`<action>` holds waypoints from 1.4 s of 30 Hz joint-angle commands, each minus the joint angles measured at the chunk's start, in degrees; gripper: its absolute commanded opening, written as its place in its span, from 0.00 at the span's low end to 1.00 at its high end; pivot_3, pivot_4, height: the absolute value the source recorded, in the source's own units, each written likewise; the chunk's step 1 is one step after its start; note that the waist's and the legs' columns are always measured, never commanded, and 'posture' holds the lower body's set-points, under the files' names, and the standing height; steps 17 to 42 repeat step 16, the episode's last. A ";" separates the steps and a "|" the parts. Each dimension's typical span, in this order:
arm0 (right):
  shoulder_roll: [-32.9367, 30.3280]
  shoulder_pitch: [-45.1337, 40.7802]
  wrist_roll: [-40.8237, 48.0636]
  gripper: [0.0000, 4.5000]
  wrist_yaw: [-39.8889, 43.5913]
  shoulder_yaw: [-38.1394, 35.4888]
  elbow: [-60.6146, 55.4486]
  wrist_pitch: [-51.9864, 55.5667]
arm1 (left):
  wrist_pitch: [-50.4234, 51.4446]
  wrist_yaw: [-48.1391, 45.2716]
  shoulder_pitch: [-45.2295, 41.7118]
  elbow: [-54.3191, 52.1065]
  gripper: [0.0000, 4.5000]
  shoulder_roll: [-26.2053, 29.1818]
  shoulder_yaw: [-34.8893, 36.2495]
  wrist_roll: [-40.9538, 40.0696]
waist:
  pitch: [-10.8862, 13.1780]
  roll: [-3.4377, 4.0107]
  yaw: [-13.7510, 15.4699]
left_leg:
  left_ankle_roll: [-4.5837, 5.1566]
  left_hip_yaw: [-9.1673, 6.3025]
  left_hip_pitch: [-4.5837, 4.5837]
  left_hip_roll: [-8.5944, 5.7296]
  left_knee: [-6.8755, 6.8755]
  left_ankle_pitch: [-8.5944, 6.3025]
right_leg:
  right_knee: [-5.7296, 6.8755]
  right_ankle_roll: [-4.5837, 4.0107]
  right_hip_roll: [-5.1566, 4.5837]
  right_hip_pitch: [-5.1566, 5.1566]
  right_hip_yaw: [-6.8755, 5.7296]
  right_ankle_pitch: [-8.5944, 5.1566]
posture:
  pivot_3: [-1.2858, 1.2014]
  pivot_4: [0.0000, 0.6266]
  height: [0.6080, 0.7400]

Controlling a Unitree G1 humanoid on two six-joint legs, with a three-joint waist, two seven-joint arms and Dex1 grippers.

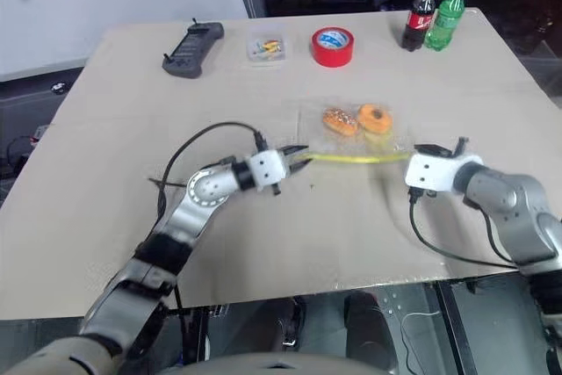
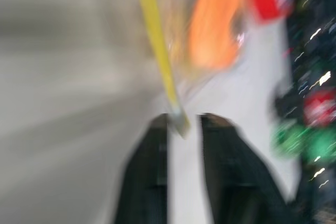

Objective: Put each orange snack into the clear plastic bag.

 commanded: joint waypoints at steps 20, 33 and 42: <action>2.91 17.97 41.20 1.00 14.10 -34.82 -17.61 26.53 | 44.67 -16.72 14.05 -25.73 0.99 20.62 26.22 -41.27 | 0.17 0.22 1.91 | 0.21 -0.04 1.50 0.31 -0.14 -0.34 | -0.57 0.01 0.18 1.70 -0.09 -0.01 | 0.52 0.24 1.00; 2.91 17.97 41.20 1.00 14.10 -34.82 -17.61 26.53 | 44.67 -16.72 14.05 -25.73 0.99 20.62 26.22 -41.27 | 0.17 0.22 1.91 | 0.21 -0.04 1.50 0.31 -0.14 -0.34 | -0.57 0.01 0.18 1.70 -0.09 -0.01 | 0.52 0.24 1.00; 2.91 17.97 41.20 1.00 14.10 -34.82 -17.61 26.53 | 44.67 -16.72 14.05 -25.73 0.99 20.62 26.22 -41.27 | 0.17 0.22 1.91 | 0.21 -0.04 1.50 0.31 -0.14 -0.34 | -0.57 0.01 0.18 1.70 -0.09 -0.01 | 0.52 0.24 1.00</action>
